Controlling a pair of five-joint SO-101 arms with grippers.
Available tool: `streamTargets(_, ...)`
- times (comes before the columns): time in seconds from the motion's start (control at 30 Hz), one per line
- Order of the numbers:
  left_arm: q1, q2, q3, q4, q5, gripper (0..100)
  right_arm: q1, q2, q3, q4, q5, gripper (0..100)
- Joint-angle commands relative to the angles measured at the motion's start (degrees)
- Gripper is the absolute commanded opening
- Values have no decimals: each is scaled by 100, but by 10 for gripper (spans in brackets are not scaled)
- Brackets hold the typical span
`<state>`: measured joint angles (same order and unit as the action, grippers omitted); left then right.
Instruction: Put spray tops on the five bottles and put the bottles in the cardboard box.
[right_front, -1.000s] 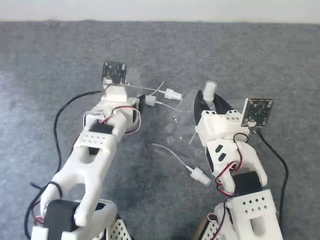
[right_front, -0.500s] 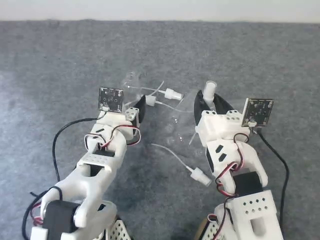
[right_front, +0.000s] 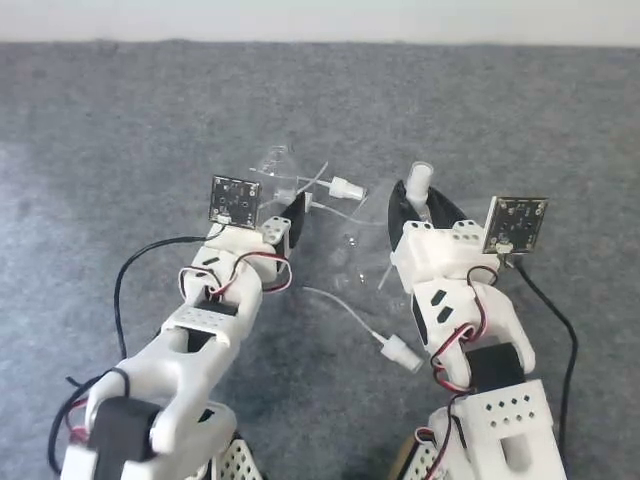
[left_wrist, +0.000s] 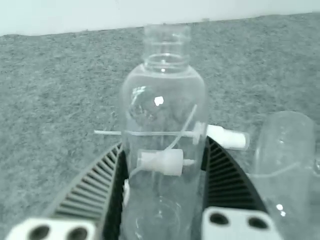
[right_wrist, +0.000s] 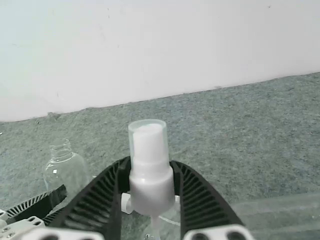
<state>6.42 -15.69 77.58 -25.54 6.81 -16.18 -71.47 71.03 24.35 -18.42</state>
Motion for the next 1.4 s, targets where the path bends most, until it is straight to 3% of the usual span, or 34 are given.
streamTargets(0.0,26,835,-699,-492,-53,83,40,-119,-79,-119,-35,7)
streamTargets(0.3,26,2655,-980,-3112,-738,83,48,-119,-70,-119,-35,7)
streamTargets(0.4,26,3103,-1147,-3596,-879,83,48,-119,-70,-119,-35,7)
streamTargets(0.77,26,3745,-1719,-3692,-1266,91,57,-119,-70,-119,-35,7)
streamTargets(0.97,-26,3745,-1727,-3692,-1037,256,57,-119,-70,-119,-35,7)
streamTargets(1.1,-79,3745,-1701,-3692,-1029,261,57,-119,-70,-119,-35,7)
streamTargets(1.37,-79,2796,-602,-3780,-1020,265,48,-119,-70,-119,-35,7)
